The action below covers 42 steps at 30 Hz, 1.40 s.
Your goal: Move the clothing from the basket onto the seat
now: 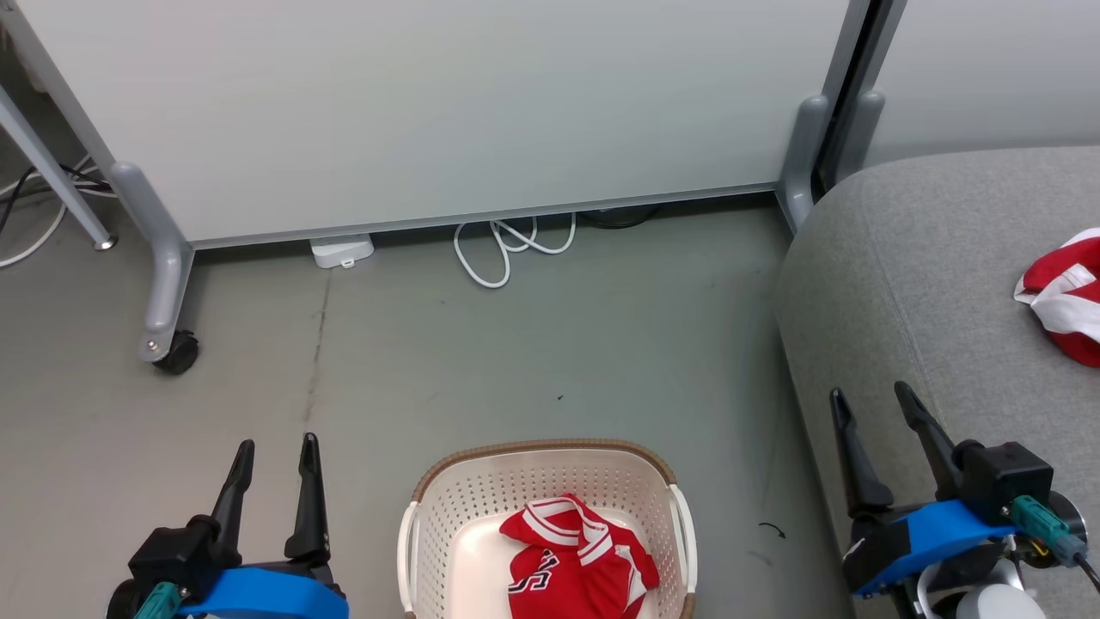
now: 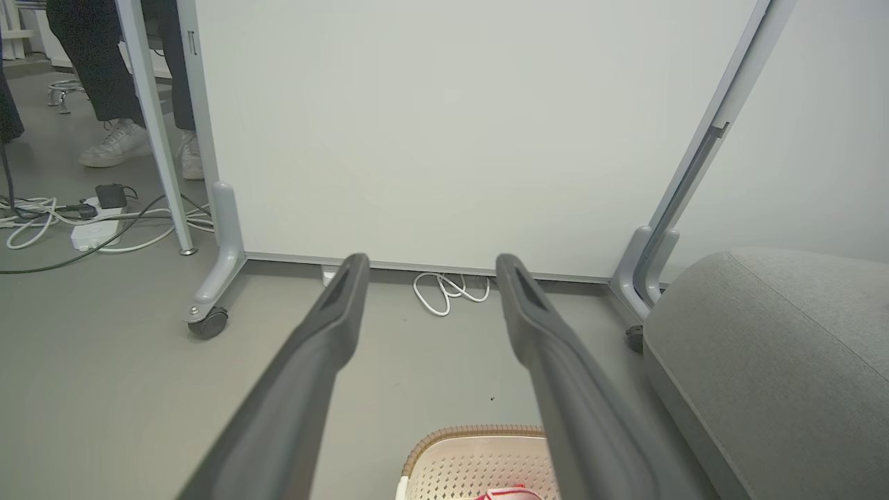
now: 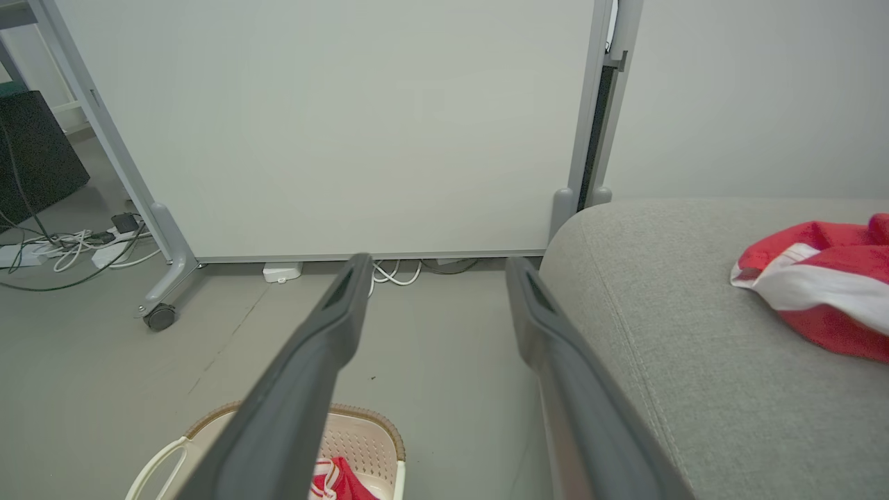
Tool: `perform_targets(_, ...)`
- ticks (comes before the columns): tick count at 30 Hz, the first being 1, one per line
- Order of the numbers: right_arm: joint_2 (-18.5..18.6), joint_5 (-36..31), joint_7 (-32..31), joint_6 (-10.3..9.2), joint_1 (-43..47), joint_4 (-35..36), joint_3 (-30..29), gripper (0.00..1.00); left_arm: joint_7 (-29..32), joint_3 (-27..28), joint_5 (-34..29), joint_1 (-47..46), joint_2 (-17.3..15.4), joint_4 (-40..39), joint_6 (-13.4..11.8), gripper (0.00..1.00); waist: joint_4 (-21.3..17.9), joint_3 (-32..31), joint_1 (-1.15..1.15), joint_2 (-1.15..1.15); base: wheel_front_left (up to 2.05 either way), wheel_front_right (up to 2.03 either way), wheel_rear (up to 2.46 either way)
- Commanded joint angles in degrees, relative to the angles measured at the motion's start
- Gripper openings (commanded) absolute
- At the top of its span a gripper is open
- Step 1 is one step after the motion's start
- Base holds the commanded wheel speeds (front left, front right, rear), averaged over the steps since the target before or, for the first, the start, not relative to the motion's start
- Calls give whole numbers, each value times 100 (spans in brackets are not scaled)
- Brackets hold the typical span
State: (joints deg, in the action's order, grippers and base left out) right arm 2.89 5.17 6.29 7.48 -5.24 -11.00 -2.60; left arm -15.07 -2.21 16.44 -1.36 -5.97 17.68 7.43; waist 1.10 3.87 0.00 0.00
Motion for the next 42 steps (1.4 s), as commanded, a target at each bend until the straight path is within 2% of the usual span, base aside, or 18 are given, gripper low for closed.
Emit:
perform_targets(1,0,46,-4,3,110,67,-6,100,-16,35,-43,-81,-12,10,7,100,41,20,0,0,0,0,0)
perform_targets(30,-1,281,3,3,29,116,103,100,-15,75,0,-139,-40,-89,7,100,41,170,0,0,0,0,0)
perform_targets(42,0,314,35,3,-209,233,368,100,-15,-99,58,-378,-58,47,7,100,-378,746,0,0,0,0,0)
